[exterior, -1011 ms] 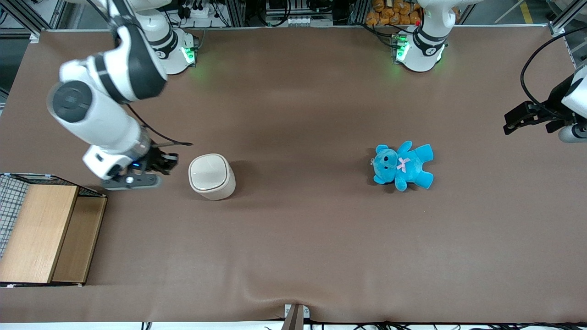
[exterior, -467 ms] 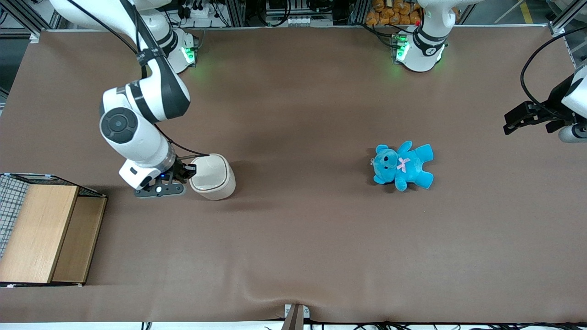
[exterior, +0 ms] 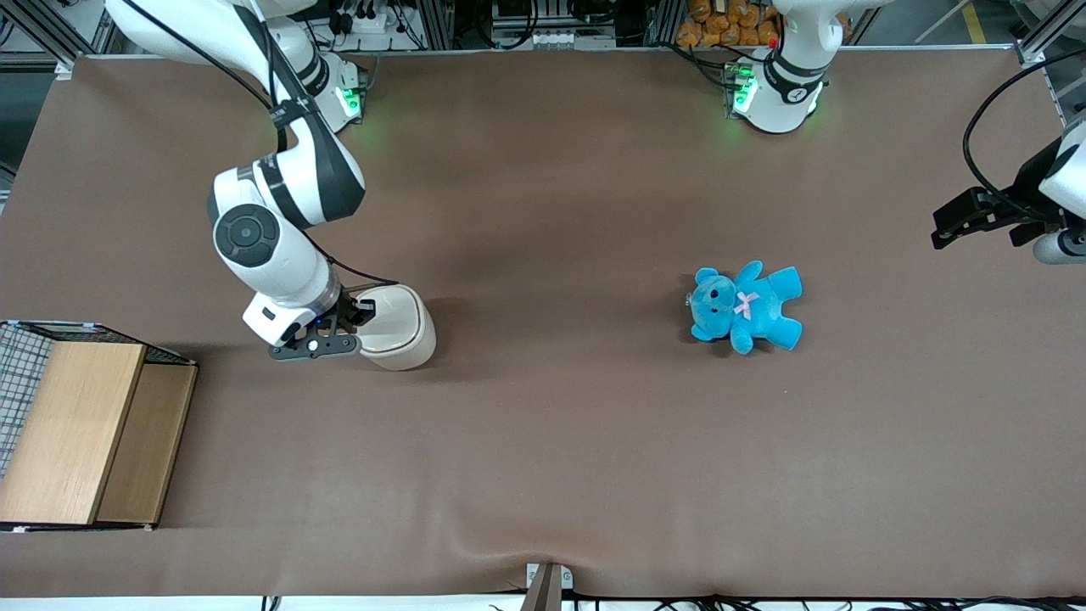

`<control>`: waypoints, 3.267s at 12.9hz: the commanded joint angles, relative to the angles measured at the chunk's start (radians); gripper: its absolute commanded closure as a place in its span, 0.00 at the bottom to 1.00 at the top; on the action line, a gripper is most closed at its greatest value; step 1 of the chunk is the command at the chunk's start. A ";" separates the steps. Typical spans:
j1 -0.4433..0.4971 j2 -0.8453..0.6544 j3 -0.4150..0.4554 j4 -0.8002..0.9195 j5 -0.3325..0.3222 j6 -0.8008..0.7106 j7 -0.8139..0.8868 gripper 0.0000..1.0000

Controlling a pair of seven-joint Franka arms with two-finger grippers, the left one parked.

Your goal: Open trash can with right arm

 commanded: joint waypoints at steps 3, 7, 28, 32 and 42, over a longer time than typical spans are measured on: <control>0.004 -0.001 0.003 -0.055 -0.021 0.065 0.016 1.00; 0.004 0.008 0.003 -0.116 -0.021 0.155 0.016 1.00; -0.129 -0.175 -0.113 0.548 0.023 -0.687 -0.237 0.00; -0.146 -0.202 -0.133 0.553 0.022 -0.679 -0.237 0.00; -0.174 -0.207 -0.153 0.553 0.065 -0.685 -0.254 0.00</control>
